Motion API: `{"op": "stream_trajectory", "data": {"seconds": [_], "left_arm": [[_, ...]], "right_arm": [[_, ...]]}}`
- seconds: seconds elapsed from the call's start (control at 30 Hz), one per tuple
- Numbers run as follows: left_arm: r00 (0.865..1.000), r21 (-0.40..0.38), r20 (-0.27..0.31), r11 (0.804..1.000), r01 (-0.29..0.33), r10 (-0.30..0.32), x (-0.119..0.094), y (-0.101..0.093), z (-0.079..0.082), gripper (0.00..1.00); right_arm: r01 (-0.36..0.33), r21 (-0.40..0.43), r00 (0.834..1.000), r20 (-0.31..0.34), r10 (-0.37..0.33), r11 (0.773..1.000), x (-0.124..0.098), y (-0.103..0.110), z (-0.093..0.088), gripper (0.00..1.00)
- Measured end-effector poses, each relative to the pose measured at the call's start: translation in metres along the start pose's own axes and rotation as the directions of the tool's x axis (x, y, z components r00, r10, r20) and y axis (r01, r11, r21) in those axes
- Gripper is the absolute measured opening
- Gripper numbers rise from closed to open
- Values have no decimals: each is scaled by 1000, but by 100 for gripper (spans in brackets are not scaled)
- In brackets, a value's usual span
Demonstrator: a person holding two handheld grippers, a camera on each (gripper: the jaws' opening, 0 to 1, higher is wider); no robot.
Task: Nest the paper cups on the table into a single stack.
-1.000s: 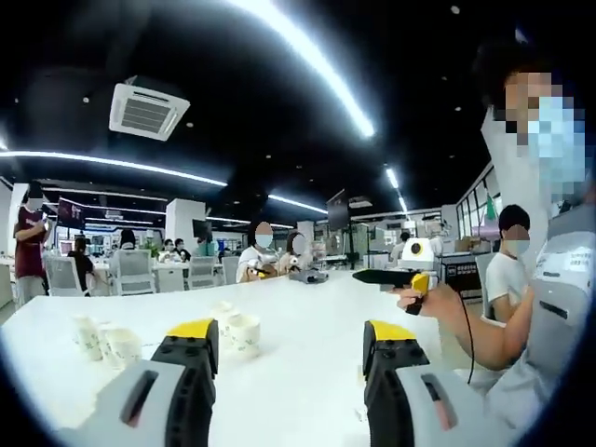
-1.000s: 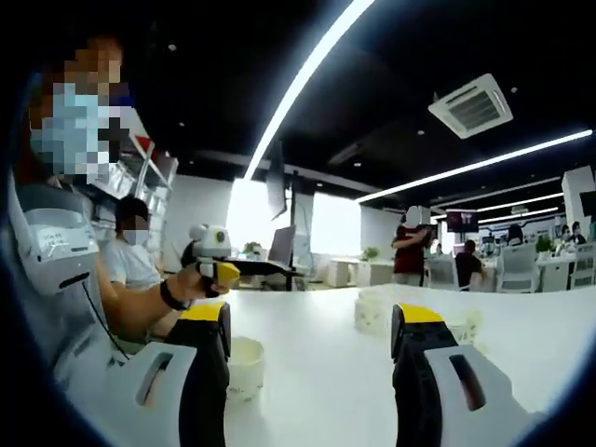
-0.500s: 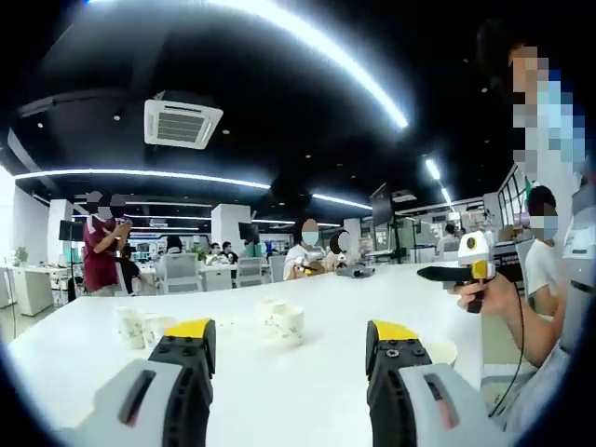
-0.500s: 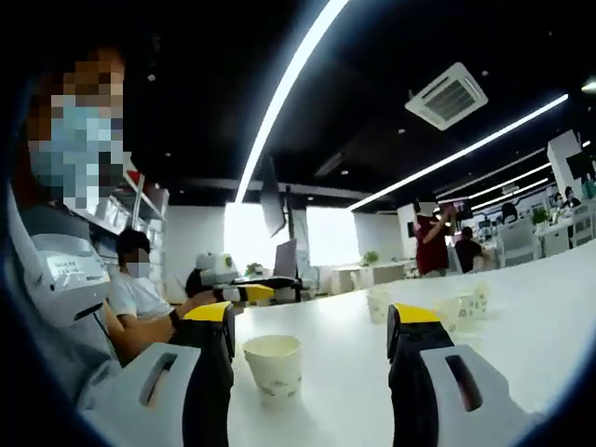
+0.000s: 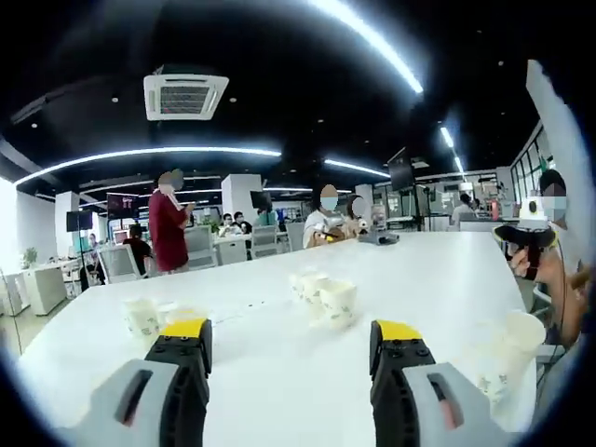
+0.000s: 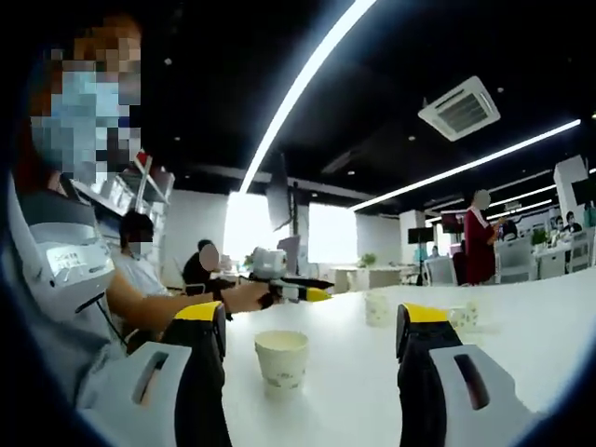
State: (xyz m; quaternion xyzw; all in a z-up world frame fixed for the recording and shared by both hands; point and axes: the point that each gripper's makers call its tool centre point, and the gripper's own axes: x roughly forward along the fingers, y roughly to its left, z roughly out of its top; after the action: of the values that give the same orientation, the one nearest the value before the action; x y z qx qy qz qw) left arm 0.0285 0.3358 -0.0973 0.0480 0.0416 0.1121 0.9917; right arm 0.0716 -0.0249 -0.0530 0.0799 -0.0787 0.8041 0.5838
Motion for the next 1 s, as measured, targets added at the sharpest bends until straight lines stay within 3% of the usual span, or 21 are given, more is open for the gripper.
{"op": "stream_trajectory", "data": {"seconds": [0.2, 0.43, 0.53, 0.7, 0.77, 1.0], "left_arm": [[991, -22, -93, 995, -101, 98, 36, 47, -34, 77], [978, -8, -156, 990, -144, 141, 75, 79, -53, 77], [970, 33, -174, 985, -167, 170, 85, 84, -58, 77], [962, 26, -161, 976, -217, 218, 92, 89, -59, 77], [955, 31, -161, 969, -246, 247, 101, 100, -61, 76], [942, -17, -188, 958, -288, 280, 105, 111, -73, 69]], "right_arm": [[22, -20, 1000, 6, -22, 1000, -6, 1, 11, 76], [41, -20, 999, -22, -41, 999, -6, -2, 5, 80], [51, -17, 998, -30, -51, 999, -6, -5, 2, 80], [53, -21, 998, -33, -54, 998, -5, -6, 1, 80], [53, -23, 998, -35, -53, 998, -5, -5, 2, 80], [47, -26, 998, -44, -48, 999, -4, -6, 0, 79]]}}
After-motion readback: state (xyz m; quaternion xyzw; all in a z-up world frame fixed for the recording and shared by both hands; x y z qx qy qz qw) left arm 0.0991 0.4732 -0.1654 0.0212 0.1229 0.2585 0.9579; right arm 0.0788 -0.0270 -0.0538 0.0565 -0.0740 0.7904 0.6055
